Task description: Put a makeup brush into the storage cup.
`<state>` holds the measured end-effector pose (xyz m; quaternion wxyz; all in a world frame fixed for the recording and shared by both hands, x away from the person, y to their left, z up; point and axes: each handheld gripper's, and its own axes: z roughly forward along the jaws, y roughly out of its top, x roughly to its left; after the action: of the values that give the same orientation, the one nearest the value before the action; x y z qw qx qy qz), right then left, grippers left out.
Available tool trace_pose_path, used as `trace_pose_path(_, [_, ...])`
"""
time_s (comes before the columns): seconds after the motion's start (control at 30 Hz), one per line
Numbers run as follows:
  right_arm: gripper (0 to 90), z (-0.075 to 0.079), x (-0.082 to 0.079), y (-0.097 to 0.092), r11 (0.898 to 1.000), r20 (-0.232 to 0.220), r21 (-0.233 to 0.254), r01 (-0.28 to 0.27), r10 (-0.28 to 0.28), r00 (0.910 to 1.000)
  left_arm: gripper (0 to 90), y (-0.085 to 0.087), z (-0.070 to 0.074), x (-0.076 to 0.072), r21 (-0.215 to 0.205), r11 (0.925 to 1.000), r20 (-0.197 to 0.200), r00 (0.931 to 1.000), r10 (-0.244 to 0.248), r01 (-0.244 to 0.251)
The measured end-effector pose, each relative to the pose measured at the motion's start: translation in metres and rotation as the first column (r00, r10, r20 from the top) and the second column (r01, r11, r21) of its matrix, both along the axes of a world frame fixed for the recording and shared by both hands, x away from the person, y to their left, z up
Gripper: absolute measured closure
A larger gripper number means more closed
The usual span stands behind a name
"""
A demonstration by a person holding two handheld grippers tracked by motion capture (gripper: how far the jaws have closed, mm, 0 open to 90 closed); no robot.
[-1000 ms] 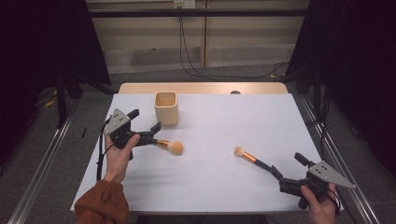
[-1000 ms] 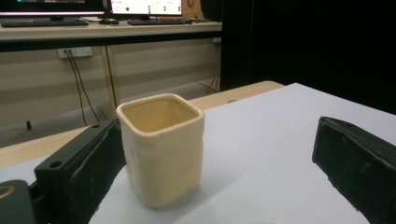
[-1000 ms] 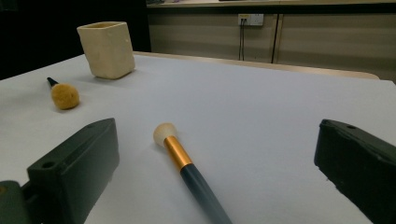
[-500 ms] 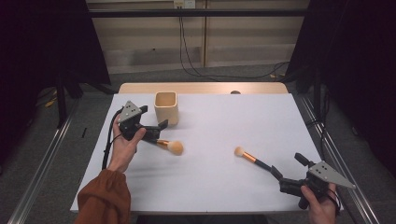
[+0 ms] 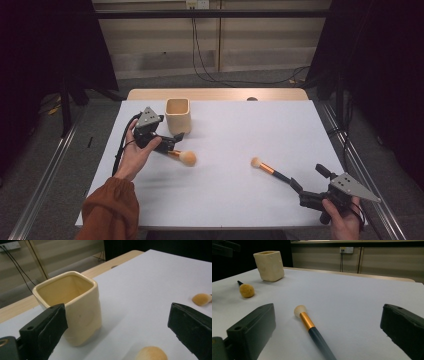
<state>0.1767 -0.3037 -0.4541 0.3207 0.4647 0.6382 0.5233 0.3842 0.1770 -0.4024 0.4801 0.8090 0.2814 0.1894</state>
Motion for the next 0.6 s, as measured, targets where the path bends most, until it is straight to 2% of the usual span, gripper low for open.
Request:
trace_pose_path(0.03, [0.0, -0.0001, 0.0000, 0.0000, 1.000, 0.000, 0.000, 0.000, 0.000, 1.0000, 2.4, -0.0003, -0.0002, 0.0010, 0.040, 0.9992, -0.013, 0.9999, -0.004, 0.005])
trace_pose_path(0.1, [0.0, -0.0002, 0.0000, 0.0000, 1.000, -0.002, -0.001, 0.000, 0.000, 1.0000, 2.4, -0.0008, -0.0003, 0.0011, 0.051, 0.9987, -0.021, 0.9998, -0.003, 0.004])
trace_pose_path(0.13, [0.0, -0.0005, 0.0000, 0.0000, 1.000, -0.003, -0.004, -0.003, 0.003, 1.0000, 2.7, -0.0018, 0.0006, 0.0009, 0.086, 0.9962, -0.018, 0.9998, -0.009, 0.010])
trace_pose_path(0.2, [0.0, -0.0004, -0.0001, 0.0001, 1.000, -0.002, -0.004, -0.004, 0.004, 1.0000, 2.9, -0.0025, 0.0012, 0.0010, 0.096, 0.9952, -0.029, 0.9995, -0.016, 0.019])
trace_pose_path(0.23, [0.0, -0.0005, -0.0001, 0.0001, 1.000, -0.002, -0.008, -0.004, 0.004, 1.0000, 2.8, -0.0032, 0.0024, 0.0023, 0.118, 0.9927, -0.030, 0.9993, -0.023, 0.026])
trace_pose_path(0.33, [0.0, -0.0004, -0.0005, 0.0002, 1.000, -0.002, -0.007, -0.004, 0.004, 1.0000, 2.8, -0.0043, 0.0023, 0.0034, 0.131, 0.9909, -0.043, 0.9987, -0.028, 0.033])
trace_pose_path(0.47, [0.0, -0.0005, -0.0007, -0.0001, 1.000, -0.003, -0.006, -0.003, 0.003, 1.0000, 2.8, -0.0059, 0.0020, 0.0073, 0.202, 0.9767, -0.079, 0.9952, -0.059, 0.074])
trace_pose_path(0.5, [0.0, -0.0005, -0.0007, -0.0001, 1.000, -0.003, -0.006, -0.003, 0.003, 1.0000, 2.9, -0.0059, 0.0020, 0.0073, 0.202, 0.9767, -0.079, 0.9952, -0.059, 0.074])
trace_pose_path(0.53, [0.0, -0.0005, -0.0008, 0.0002, 1.000, -0.002, -0.003, -0.002, 0.002, 1.0000, 2.9, -0.0056, 0.0024, 0.0094, 0.219, 0.9717, -0.092, 0.9933, -0.070, 0.089])
trace_pose_path(0.6, [0.0, -0.0004, -0.0008, 0.0001, 1.000, -0.003, -0.003, -0.001, 0.001, 1.0000, 3.0, -0.0054, 0.0027, 0.0105, 0.225, 0.9704, -0.098, 0.9930, -0.067, 0.088])
